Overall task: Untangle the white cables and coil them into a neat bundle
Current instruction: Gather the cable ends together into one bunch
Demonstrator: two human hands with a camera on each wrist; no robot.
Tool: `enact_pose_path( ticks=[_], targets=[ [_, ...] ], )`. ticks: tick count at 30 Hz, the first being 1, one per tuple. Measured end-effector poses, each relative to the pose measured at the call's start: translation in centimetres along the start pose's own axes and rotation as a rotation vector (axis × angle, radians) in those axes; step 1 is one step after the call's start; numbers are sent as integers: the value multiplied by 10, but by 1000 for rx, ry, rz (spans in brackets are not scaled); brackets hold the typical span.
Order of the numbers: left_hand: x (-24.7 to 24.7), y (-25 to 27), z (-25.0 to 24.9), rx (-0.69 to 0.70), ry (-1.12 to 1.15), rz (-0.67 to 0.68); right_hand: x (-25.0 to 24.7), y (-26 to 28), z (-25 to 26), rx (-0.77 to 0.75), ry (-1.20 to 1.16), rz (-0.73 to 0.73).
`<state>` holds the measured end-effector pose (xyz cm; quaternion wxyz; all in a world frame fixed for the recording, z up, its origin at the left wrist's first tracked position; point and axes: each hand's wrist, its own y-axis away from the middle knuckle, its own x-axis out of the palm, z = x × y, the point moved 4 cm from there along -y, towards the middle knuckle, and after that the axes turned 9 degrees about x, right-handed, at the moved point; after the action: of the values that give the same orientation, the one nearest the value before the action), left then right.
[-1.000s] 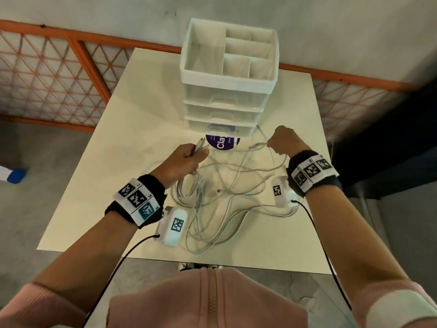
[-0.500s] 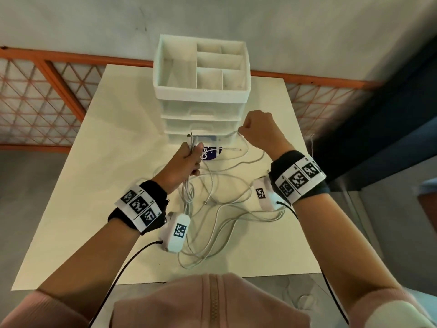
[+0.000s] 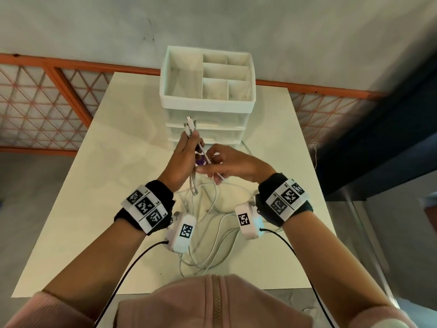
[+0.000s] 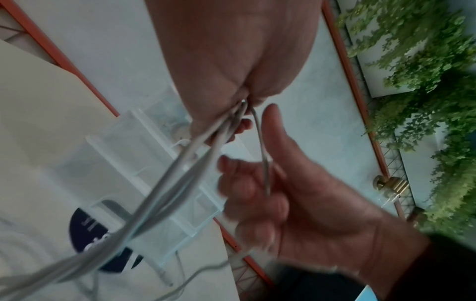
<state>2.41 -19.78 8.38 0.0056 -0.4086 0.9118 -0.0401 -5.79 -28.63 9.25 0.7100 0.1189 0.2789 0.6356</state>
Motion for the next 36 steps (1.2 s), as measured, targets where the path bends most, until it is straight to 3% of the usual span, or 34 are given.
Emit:
enact_pose_path(
  ticks=[5,7,11,15,22,24,29,34,36],
  targets=[
    [-11,-9,-37,124,258,49,4,-19,-25,61,331,62],
    [-27,-12,-47,154,227,-5,-14,-23,-42,61,394,8],
    [-54,-12,-42,130,1,-88,-53,-11,-53,18,241,-146],
    [-52,-2,-26,151,-367,67,-67,14,-4,-164,147,-214],
    [-30,14,-45,187,-295,239,-49,43,87,-450,167,-301],
    [-37,14,-51,245,-284,163,-49,43,86,-456,153,-311],
    [-66,15,-59,408,-339,-56,-48,18,20,-181,335,-198],
    [-99,13,-54,396,-305,-304,-50,-8,-56,24,498,-168],
    [-110,11,-51,377,-385,-368,-58,-12,-67,18,500,-237]
  ],
)
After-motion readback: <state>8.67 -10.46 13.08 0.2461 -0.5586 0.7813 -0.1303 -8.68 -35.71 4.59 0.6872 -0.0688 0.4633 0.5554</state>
